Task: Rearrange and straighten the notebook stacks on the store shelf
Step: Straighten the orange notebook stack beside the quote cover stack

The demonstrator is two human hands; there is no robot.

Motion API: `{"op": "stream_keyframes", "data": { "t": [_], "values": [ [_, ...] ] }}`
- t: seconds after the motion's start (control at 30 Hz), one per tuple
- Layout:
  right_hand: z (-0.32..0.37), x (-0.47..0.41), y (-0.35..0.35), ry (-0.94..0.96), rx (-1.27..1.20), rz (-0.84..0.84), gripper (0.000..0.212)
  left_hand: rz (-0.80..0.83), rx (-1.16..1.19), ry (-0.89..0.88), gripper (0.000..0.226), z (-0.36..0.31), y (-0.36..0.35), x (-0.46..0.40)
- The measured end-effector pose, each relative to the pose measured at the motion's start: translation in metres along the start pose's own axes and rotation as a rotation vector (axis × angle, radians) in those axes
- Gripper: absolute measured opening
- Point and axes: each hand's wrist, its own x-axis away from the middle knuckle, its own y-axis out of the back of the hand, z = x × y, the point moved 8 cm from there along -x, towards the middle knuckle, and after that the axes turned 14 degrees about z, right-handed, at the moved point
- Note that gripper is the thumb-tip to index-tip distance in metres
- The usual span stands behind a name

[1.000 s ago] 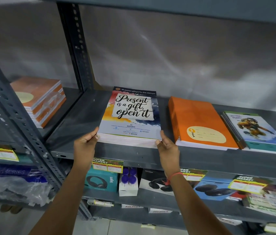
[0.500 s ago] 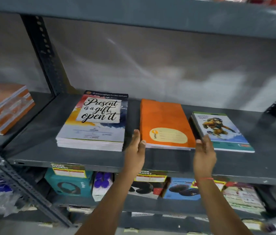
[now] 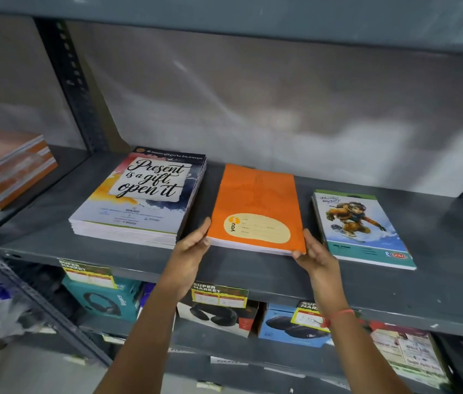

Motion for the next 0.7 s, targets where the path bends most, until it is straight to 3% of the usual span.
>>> {"op": "stream_keyframes", "data": {
  "t": [0.7],
  "values": [
    [-0.0057,-0.0046,0.0068,-0.035,-0.101,-0.176,0.049,-0.349,-0.005,-0.068,0.035,-0.0054,-0.0006,0.0039]
  ]
}}
